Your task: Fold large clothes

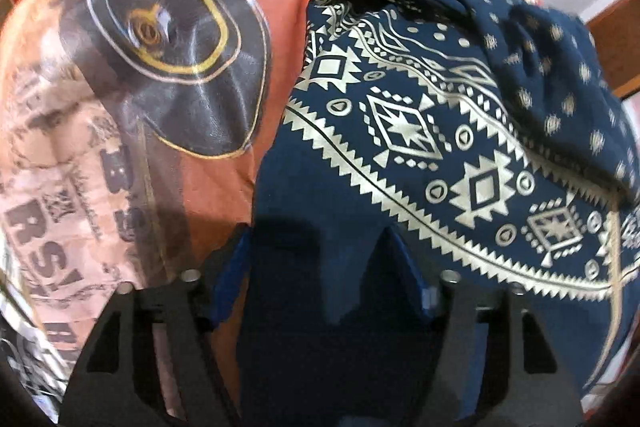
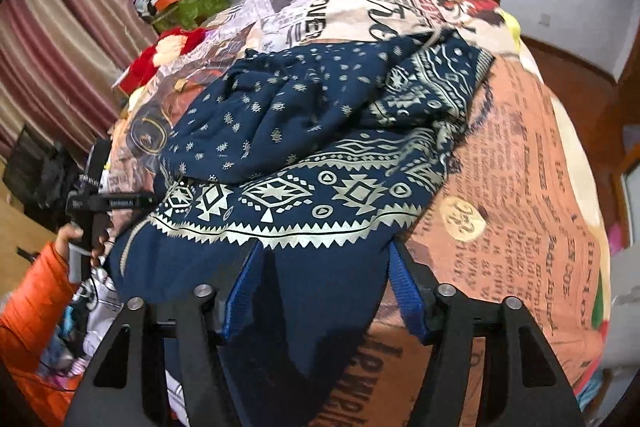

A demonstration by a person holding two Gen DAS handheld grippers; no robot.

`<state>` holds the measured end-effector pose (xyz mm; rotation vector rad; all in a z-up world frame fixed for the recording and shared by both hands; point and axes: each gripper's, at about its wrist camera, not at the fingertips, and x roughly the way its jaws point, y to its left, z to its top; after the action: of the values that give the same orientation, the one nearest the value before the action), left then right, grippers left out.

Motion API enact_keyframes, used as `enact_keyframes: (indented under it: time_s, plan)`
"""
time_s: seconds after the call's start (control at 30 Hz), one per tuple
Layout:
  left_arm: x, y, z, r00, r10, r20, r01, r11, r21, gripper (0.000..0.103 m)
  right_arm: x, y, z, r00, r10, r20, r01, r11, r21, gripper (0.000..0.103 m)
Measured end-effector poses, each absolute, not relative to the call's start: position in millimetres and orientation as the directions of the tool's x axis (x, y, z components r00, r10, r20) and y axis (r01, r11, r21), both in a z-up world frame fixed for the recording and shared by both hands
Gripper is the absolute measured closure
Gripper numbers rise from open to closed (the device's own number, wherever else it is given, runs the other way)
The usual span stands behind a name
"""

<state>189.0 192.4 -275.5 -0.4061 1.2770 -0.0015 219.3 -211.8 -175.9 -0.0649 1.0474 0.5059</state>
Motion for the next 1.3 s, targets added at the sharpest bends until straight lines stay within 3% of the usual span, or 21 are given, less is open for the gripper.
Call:
enact_keyframes:
  time_s: [0.03, 0.1, 0.13, 0.23, 0.5, 0.7, 0.87, 1.0, 1.13, 1.23, 1.3]
  plan:
    - [189.1, 195.5, -276.4, 0.304, -0.235, -0.923, -0.235, 0.921, -0.312, 0.05, 219.2, -211.1, -176.4, 0.403, 0.364, -0.839, -0.434, 0.884, 0.175, 0.059]
    - [190.8, 199.0, -276.6, 0.306, -0.273, -0.912, -0.24, 0.905, -0.351, 0.087, 220.0, -211.8, -176.5, 0.413, 0.369, -0.833, -0.434, 0.884, 0.177, 0.071]
    - [190.5, 199.3, -275.9, 0.303, -0.288, -0.909, -0.242, 0.899, -0.366, 0.091, 221.4, -213.1, -176.9, 0.413, 0.375, -0.83, -0.431, 0.883, 0.185, 0.073]
    - [190.2, 192.4, -266.0, 0.306, -0.265, -0.915, -0.227, 0.913, -0.34, 0.095, 225.8, -216.7, -176.3, 0.418, 0.395, -0.818, -0.412, 0.885, 0.217, 0.087]
    - [221.6, 167.8, -163.8, 0.486, -0.298, -0.821, -0.09, 0.918, -0.387, 0.095, 250.5, -221.7, -147.1, 0.457, 0.453, -0.766, -0.424, 0.868, 0.261, 0.091]
    - [257.7, 166.0, -140.6, 0.533, -0.231, -0.814, -0.075, 0.945, -0.318, 0.095, 292.7, -212.5, -135.1, 0.527, 0.397, -0.751, -0.407, 0.894, 0.187, 0.091]
    - [274.6, 177.9, -189.6, 0.454, -0.165, -0.876, -0.139, 0.958, -0.253, 0.095, 337.4, -214.0, -153.2, 0.527, 0.313, -0.79, -0.346, 0.928, 0.137, 0.091]
    - [261.8, 188.9, -214.5, 0.394, -0.198, -0.898, -0.157, 0.948, -0.278, 0.091, 344.5, -216.3, -172.6, 0.455, 0.303, -0.837, -0.349, 0.926, 0.146, 0.091]
    - [240.9, 197.8, -207.4, 0.379, -0.152, -0.913, -0.143, 0.965, -0.219, 0.058, 327.6, -225.3, -168.7, 0.42, 0.314, -0.852, -0.359, 0.919, 0.162, 0.081]
    - [219.1, 208.0, -194.1, 0.409, -0.133, -0.903, -0.141, 0.968, -0.207, 0.046, 311.0, -234.1, -155.6, 0.422, 0.312, -0.851, -0.354, 0.921, 0.162, 0.072]
    - [203.8, 216.4, -190.4, 0.418, -0.16, -0.894, -0.151, 0.958, -0.243, 0.044, 296.2, -240.8, -143.8, 0.439, 0.319, -0.84, -0.354, 0.921, 0.164, 0.055]
